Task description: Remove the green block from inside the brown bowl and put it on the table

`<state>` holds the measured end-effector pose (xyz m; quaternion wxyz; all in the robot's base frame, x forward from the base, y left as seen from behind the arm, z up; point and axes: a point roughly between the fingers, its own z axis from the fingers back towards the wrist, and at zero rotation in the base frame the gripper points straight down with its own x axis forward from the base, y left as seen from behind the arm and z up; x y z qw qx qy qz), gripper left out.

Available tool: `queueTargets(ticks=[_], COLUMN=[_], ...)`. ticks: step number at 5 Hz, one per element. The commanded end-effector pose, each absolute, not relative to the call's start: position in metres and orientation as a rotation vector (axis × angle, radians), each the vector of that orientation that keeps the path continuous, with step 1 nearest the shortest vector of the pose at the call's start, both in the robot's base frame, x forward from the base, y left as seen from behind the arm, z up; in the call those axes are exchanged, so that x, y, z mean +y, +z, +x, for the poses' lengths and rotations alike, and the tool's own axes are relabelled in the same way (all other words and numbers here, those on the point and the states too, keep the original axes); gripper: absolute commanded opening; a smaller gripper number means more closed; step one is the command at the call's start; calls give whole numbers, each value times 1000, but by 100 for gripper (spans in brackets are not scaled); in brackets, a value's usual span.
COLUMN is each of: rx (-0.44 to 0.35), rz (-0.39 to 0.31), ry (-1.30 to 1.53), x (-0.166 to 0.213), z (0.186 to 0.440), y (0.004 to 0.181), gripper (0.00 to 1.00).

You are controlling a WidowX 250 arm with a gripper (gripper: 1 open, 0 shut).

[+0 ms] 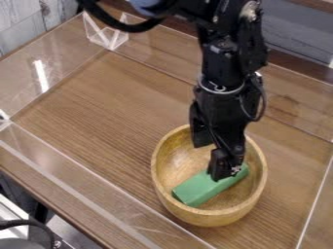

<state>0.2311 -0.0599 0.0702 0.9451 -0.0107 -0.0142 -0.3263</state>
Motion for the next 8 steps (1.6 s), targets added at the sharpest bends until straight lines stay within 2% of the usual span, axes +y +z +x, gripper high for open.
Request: queueTargets(ticks=[1, 2, 6, 7, 8], rx=[-63, -62, -65, -67, -64], rz=[-22, -24, -39, -40, -44], ry=[-665, -672, -682, -675, -667], x=[-59, -59, -63, -64, -65], z=[237, 237, 238, 237, 236], y=[77, 76, 39, 34, 33], gripper=[100, 100, 100, 0, 0])
